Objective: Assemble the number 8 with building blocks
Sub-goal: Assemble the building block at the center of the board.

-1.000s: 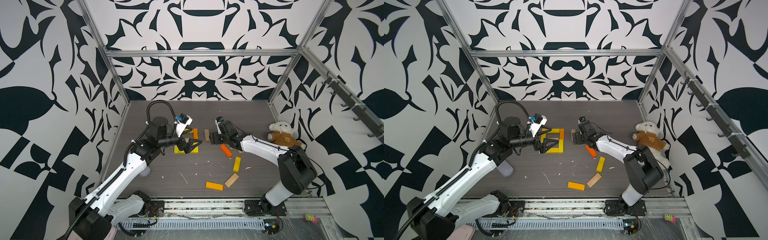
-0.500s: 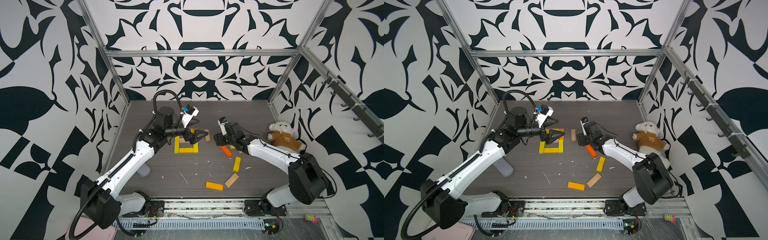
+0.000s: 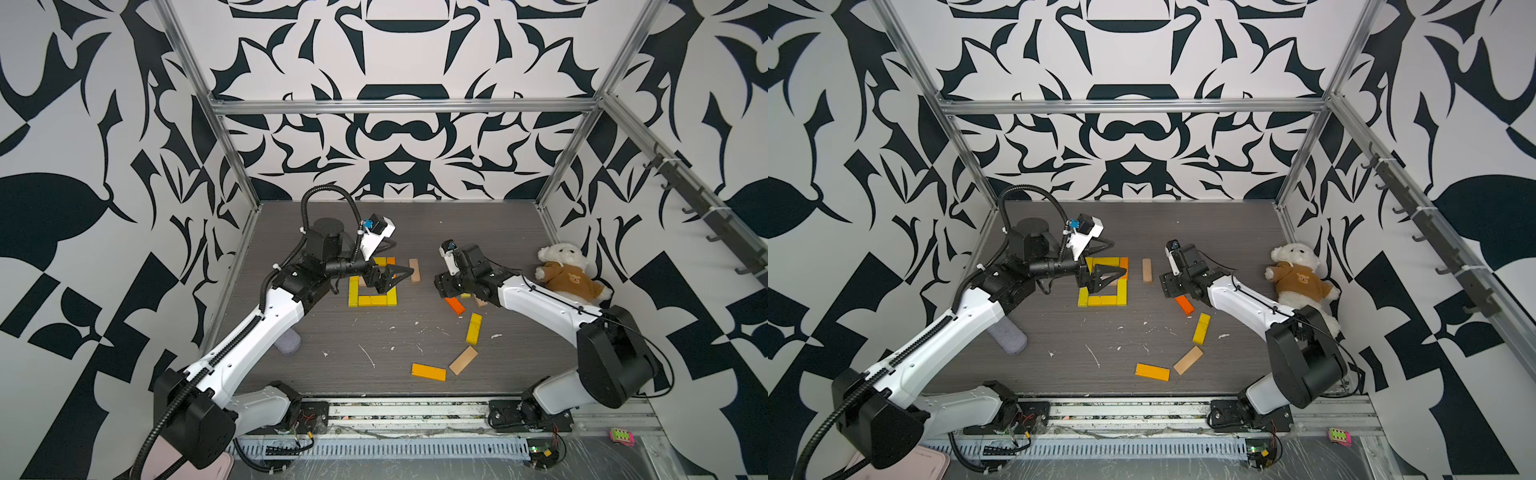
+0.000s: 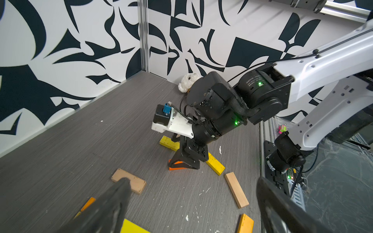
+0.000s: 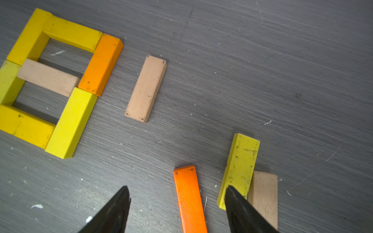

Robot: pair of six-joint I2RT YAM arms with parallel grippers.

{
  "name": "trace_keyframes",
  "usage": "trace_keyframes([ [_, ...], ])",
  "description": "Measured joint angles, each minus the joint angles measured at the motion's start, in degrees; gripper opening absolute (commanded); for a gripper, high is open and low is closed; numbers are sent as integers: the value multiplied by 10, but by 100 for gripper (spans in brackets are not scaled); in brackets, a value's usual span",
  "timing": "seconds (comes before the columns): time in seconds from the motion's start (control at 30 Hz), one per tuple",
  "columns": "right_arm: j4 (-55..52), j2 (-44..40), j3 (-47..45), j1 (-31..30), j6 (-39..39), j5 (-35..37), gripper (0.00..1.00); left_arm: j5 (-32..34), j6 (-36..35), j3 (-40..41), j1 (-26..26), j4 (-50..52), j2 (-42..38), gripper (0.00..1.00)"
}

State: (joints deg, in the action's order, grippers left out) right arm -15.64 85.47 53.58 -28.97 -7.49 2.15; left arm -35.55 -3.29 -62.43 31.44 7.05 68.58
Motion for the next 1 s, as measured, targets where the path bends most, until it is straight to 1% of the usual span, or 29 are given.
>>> trace_keyframes([
  [0.13,-43,2,10,0,-3,0,72,2,-6,0,0,2,-5,100],
  [0.3,-70,3,14,0,-14,2,66,3,-9,0,0,11,-5,99],
  [0.57,-83,10,11,0,-33,1,65,4,-10,0,0,16,-13,99],
  [0.73,-87,25,9,0,-42,0,56,4,-10,0,0,16,-14,99],
  [1.0,-101,46,3,0,-42,0,53,4,-10,0,0,16,-14,100],
])
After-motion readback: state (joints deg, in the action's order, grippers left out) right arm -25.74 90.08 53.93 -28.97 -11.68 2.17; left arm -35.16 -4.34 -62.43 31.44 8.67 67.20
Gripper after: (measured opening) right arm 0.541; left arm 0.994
